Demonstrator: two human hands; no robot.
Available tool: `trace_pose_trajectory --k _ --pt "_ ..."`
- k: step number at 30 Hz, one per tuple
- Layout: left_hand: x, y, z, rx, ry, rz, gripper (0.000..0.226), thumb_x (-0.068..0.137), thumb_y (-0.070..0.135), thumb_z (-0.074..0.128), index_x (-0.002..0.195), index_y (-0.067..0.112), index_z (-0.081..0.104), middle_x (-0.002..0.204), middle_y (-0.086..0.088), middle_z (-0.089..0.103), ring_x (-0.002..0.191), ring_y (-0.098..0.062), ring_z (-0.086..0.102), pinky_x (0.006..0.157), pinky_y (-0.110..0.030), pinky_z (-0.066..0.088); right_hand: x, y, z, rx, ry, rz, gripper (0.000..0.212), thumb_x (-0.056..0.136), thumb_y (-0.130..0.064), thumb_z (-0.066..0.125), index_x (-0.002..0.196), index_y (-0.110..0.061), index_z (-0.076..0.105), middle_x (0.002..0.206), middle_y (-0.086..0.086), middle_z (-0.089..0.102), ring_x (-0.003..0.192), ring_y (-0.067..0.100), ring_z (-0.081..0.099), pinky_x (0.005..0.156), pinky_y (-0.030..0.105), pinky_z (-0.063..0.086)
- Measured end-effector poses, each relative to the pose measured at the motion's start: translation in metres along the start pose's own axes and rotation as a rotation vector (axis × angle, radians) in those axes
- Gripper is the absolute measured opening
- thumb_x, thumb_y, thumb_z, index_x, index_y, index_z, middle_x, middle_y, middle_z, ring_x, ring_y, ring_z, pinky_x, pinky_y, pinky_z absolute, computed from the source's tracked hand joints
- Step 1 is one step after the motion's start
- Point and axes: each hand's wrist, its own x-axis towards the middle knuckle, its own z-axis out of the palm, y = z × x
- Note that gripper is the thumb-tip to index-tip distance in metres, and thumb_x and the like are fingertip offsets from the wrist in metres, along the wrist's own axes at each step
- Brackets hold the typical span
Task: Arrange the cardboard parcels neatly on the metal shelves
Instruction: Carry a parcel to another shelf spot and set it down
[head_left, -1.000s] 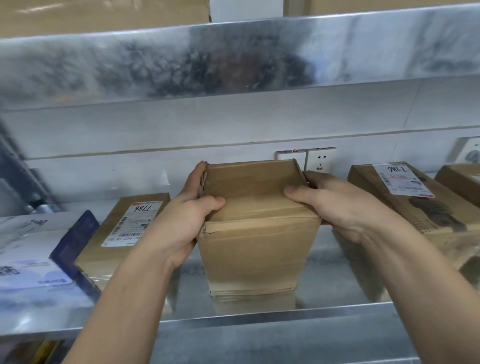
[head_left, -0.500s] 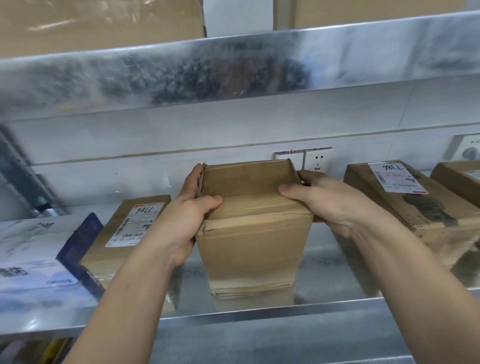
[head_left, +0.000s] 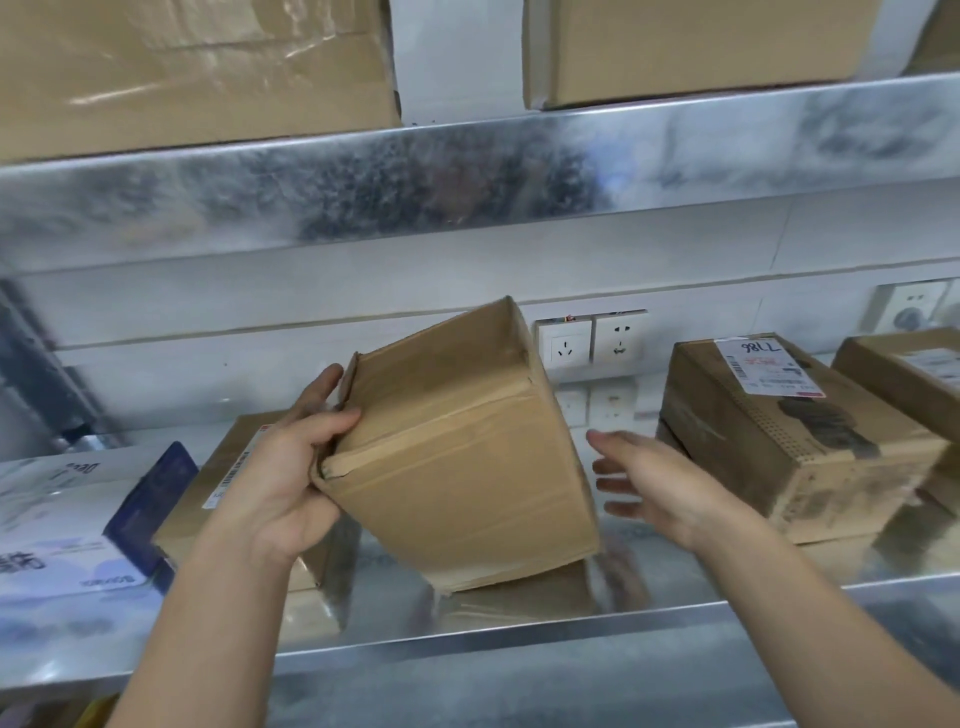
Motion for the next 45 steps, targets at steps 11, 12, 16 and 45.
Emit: trace_pose_trajectory --k 11,12,16,45 --pt "0.001 -0.032 -0.002 0.061 0.099 0.005 0.044 0.102 -0.001 0.045 0.135 0.023 0.060 0.092 -0.002 0.076 0.055 -0.009 0.067 0.042 -0.018 0.049 0.002 -0.002 -0.017 0.427 0.009 0.036 0.024 0.096 -0.040 0.066 0.105 -0.019 0.073 0.084 0.001 0.078 0.065 0.013 0.073 0.071 0.035 0.052" --pt "0.000 -0.034 0.000 0.158 0.115 -0.002 0.036 0.103 0.005 0.047 0.130 0.023 0.063 0.088 -0.002 0.074 0.050 -0.007 0.065 0.038 -0.016 0.044 0.000 -0.005 -0.019 0.421 0.009 0.024 0.022 0.097 -0.038 0.065 0.103 -0.019 0.073 0.083 0.001 0.078 0.064 0.012 0.073 0.070 0.035 0.051" --pt "0.008 -0.046 0.005 0.453 0.111 -0.090 0.026 0.104 0.036 0.051 0.122 0.033 0.070 0.103 0.003 0.078 0.091 -0.013 0.072 0.069 -0.030 0.055 -0.001 -0.014 -0.020 0.318 0.073 -0.071 0.031 0.098 -0.041 0.064 0.116 -0.017 0.071 0.095 0.003 0.077 0.079 0.018 0.070 0.068 0.033 0.050" --pt "0.023 -0.038 -0.002 0.572 0.026 -0.229 0.023 0.097 0.029 0.060 0.108 0.011 0.071 0.080 -0.007 0.072 0.073 -0.023 0.063 0.067 -0.031 0.045 0.005 -0.044 0.007 -0.251 0.033 -0.122 0.027 0.099 -0.043 0.062 0.120 -0.026 0.063 0.107 0.002 0.075 0.090 0.026 0.074 0.063 0.033 0.055"
